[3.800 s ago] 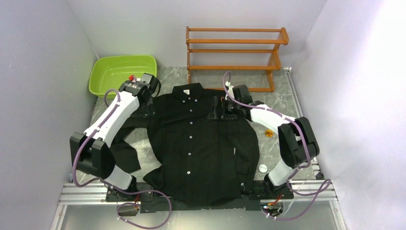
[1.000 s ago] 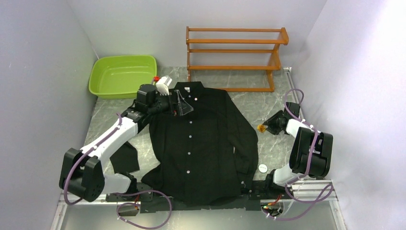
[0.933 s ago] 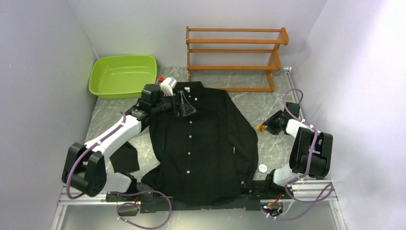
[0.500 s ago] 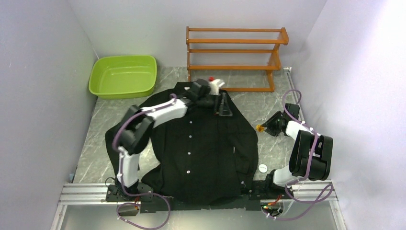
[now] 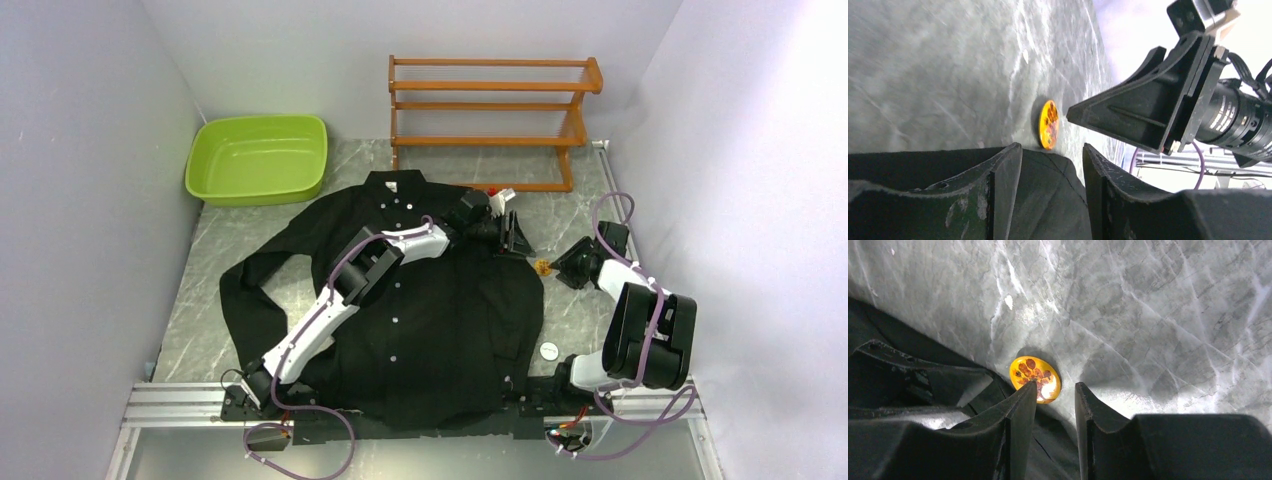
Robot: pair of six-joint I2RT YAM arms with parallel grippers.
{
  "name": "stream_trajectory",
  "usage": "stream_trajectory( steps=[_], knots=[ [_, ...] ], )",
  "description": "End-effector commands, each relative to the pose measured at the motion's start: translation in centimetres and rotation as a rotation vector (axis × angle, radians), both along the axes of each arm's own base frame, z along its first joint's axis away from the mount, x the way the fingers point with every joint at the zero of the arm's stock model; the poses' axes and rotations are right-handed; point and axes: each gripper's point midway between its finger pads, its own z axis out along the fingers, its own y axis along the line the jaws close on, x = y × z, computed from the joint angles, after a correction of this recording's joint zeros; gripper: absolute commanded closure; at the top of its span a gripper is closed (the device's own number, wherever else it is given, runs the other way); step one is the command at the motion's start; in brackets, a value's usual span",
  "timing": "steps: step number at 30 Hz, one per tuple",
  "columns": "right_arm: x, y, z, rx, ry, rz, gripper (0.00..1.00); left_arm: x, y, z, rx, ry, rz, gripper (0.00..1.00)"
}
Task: Pin the brooch onto the clothing
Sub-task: Pick up the brooch from the center of the board.
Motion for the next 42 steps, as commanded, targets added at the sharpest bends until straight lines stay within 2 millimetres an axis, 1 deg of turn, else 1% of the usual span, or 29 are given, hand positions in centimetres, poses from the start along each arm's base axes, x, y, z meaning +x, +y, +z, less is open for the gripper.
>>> stream_trajectory(
  steps=[1, 4, 6, 8, 9, 11, 13, 14, 15, 16, 17, 18, 19, 20, 21, 24, 28, 30, 32, 35, 37, 40, 42],
  knots=[
    [0.5, -0.5, 0.7, -0.018, -0.041, -0.012, 0.63, 1.2, -0.3, -1.5, 0.001, 0.049, 0.041, 0.45],
    [0.6, -0.5, 0.6, -0.013, -0.049, -0.005, 0.65, 1.5, -0.3, -3.1, 0.03, 0.07, 0.052, 0.47],
    [0.7, -0.4, 0.5, -0.01, -0.056, -0.002, 0.66, 1.5, -0.5, -3.7, 0.031, 0.087, 0.045, 0.5],
    [0.9, -0.3, 0.5, -0.005, -0.065, 0.005, 0.74, 1.4, -0.8, -4.2, 0.031, 0.099, 0.034, 0.53],
    [1.0, -0.2, 0.5, -0.001, -0.069, 0.01, 0.76, 1.2, -1.0, -4.4, 0.035, 0.102, 0.028, 0.54],
    [1.1, -0.1, 0.5, 0.004, -0.072, 0.015, 0.76, 0.9, -1.2, -4.9, 0.056, 0.107, 0.022, 0.54],
    [1.2, 0.0, 0.4, 0.011, -0.073, 0.014, 0.76, 0.7, -1.2, -5.5, 0.077, 0.121, 0.019, 0.57],
    [1.2, 0.0, 0.3, 0.015, -0.073, 0.014, 0.76, 0.5, -1.2, -5.5, 0.076, 0.125, 0.009, 0.59],
    [1.3, 0.1, 0.3, 0.016, -0.077, 0.013, 0.76, 0.2, -1.3, -5.5, 0.071, 0.124, -0.004, 0.59],
    [1.3, 0.0, 0.3, 0.018, -0.077, 0.01, 0.76, 0.0, -1.2, -5.4, 0.065, 0.116, -0.011, 0.57],
    [1.4, 0.0, 0.3, 0.019, -0.079, 0.009, 0.76, 0.0, -1.1, -5.0, 0.056, 0.091, -0.015, 0.53],
    [1.4, 0.0, 0.3, 0.019, -0.081, 0.008, 0.76, 0.1, -1.1, -4.1, 0.051, 0.067, -0.01, 0.48],
    [1.4, -0.1, 0.3, 0.018, -0.081, 0.004, 0.76, 0.2, -1.1, -3.7, 0.052, 0.048, -0.006, 0.45],
    [1.5, -0.2, 0.4, 0.015, -0.084, 0.0, 0.76, 0.2, -1.3, -3.2, 0.046, 0.038, -0.01, 0.43],
    [1.5, -0.2, 0.5, 0.015, -0.089, -0.003, 0.76, 0.1, -1.6, -2.8, 0.04, 0.038, -0.018, 0.44],
    [1.7, -0.4, 0.8, 0.007, -0.105, -0.012, 0.77, -0.7, -2.4, -2.4, 0.029, 0.05, -0.052, 0.5],
    [1.6, -0.6, 0.7, 0.005, -0.104, -0.019, 0.83, -1.6, -3.0, -3.3, 0.037, 0.047, -0.07, 0.55],
    [1.5, -0.6, 0.5, 0.006, -0.099, -0.013, 0.83, -2.1, -3.2, -3.5, 0.027, 0.045, -0.093, 0.54],
    [1.3, -0.7, 0.2, 0.005, -0.089, -0.016, 0.83, -2.4, -3.3, -3.3, 0.02, 0.045, -0.111, 0.49],
    [1.2, -0.7, 0.2, 0.01, -0.094, -0.012, 0.84, -2.4, -3.0, -3.8, 0.062, 0.04, -0.107, 0.51],
    [1.4, -0.6, 0.5, 0.011, -0.104, -0.007, 0.89, -2.5, -2.8, -4.4, 0.09, 0.066, -0.104, 0.54],
    [1.5, -0.7, 0.6, 0.007, -0.113, -0.001, 0.92, -2.8, -2.7, -4.8, 0.098, 0.094, -0.106, 0.56],
    [1.3, -0.5, 0.3, 0.015, -0.109, 0.004, 0.95, -3.0, -2.7, -4.9, 0.102, 0.103, -0.109, 0.56]
  ],
)
